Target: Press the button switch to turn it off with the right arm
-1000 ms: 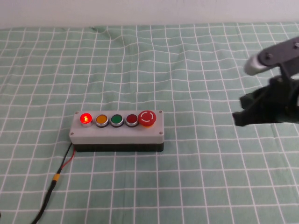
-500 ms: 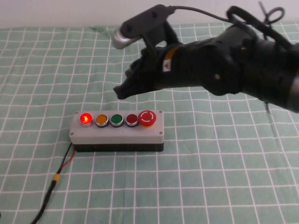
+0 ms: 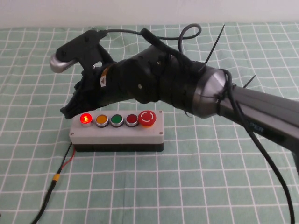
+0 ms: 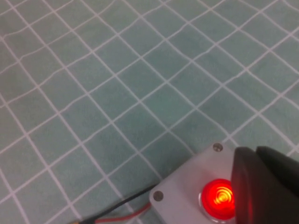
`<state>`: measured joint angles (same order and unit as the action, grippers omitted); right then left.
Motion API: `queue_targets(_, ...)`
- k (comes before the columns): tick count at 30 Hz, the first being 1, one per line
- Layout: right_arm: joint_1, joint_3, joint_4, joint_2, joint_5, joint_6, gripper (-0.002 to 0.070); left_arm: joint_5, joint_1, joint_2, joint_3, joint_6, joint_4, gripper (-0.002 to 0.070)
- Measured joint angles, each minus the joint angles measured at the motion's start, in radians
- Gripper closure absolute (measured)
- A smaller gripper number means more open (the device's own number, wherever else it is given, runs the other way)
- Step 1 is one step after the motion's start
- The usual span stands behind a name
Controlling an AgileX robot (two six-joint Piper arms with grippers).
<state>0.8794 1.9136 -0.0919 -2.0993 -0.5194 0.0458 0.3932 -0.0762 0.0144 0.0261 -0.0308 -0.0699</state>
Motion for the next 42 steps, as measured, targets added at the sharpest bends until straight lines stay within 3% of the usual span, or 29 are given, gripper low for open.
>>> queue_targets(11,0.0,0.018,-0.034,-0.12,-0.027,0.051,0.0692,0.0,0.0,0.0,0.0,0.0,0.0,0.0678)
queue_targets(18,0.0,0.09,0.0,-0.107,-0.142,0.068,0.0692,0.0,0.0,0.0,0.0,0.0,0.0,0.0678)
queue_targets(33,0.0,0.198,0.184,0.261,-0.43,0.07,0.0692,0.0,0.0,0.0,0.0,0.0,0.0,0.0678)
queue_targets(42,0.0,-0.048,0.168,0.437,-0.447,0.07,0.0692,0.0,0.0,0.0,0.0,0.0,0.0,0.0678)
